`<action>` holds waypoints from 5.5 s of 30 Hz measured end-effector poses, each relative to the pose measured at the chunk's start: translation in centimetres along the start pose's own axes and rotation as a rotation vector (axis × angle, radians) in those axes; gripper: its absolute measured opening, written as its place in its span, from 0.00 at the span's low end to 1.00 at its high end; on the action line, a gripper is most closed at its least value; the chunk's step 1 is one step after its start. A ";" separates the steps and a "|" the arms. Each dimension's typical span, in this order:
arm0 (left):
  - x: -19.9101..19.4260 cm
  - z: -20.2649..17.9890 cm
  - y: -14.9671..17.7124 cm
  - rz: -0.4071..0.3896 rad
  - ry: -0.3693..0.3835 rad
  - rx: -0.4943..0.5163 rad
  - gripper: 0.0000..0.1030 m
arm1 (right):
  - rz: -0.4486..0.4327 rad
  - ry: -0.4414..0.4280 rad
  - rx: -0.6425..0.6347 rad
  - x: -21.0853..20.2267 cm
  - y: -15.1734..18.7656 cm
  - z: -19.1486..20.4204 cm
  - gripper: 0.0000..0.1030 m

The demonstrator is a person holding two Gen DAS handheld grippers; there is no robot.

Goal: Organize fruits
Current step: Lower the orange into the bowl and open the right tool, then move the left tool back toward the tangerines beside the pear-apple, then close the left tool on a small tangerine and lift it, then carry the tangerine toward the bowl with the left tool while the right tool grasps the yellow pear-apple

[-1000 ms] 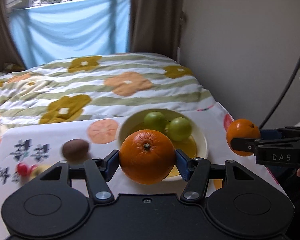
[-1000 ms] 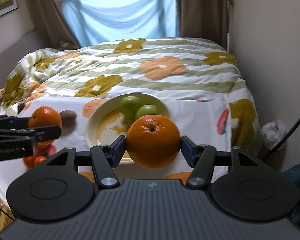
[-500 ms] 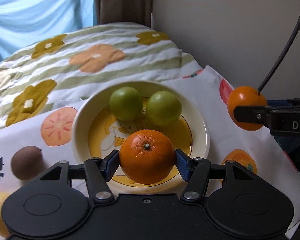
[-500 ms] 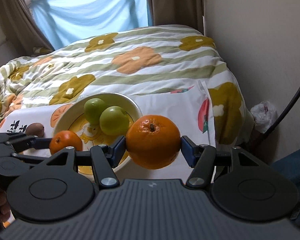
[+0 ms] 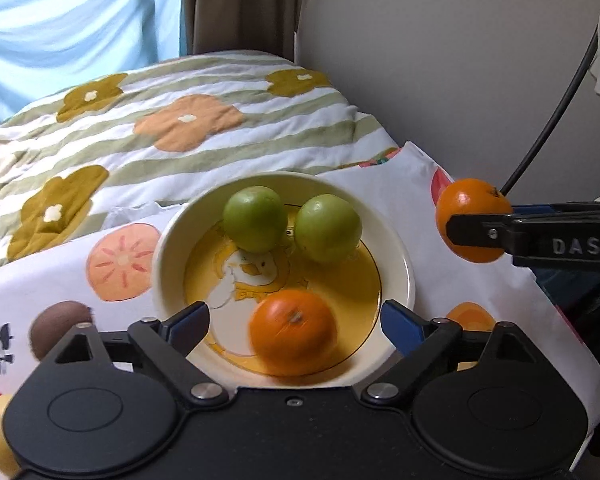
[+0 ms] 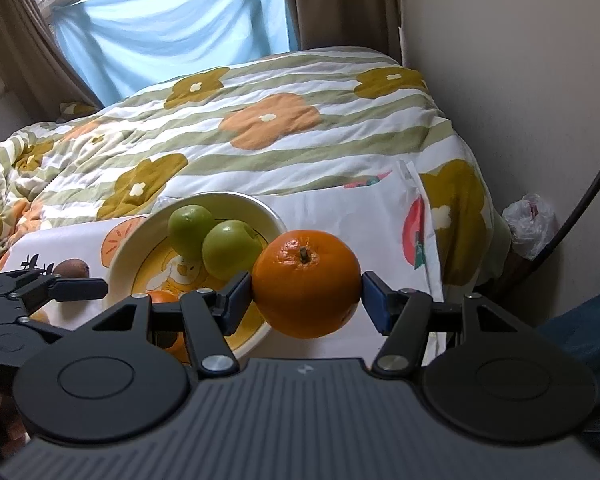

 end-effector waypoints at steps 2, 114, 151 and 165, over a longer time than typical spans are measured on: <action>-1.0 0.3 0.3 -0.012 -0.014 -0.001 0.92 | -0.004 -0.010 -0.009 -0.1 -0.2 0.4 0.73; -9.4 14.0 15.8 0.082 -0.016 0.087 0.53 | 0.038 -0.115 0.001 -1.7 8.7 23.1 1.00; -12.9 21.8 16.7 0.046 -0.127 -0.076 0.41 | 0.115 -0.236 -0.203 4.8 8.3 33.3 1.00; -15.4 21.1 15.9 -0.011 -0.176 -0.133 0.41 | 0.115 -0.263 -0.232 4.1 8.1 33.0 0.86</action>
Point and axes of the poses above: each gripper's, at about its wrist camera, not at the fingertips, and x roughly the way its jaws point, z to its left, y to its underside, the point moved 2 cm from there along x, roughly the way its jaws point, and after that the axes turned 6 degrees about y, right-handed, at the moved point
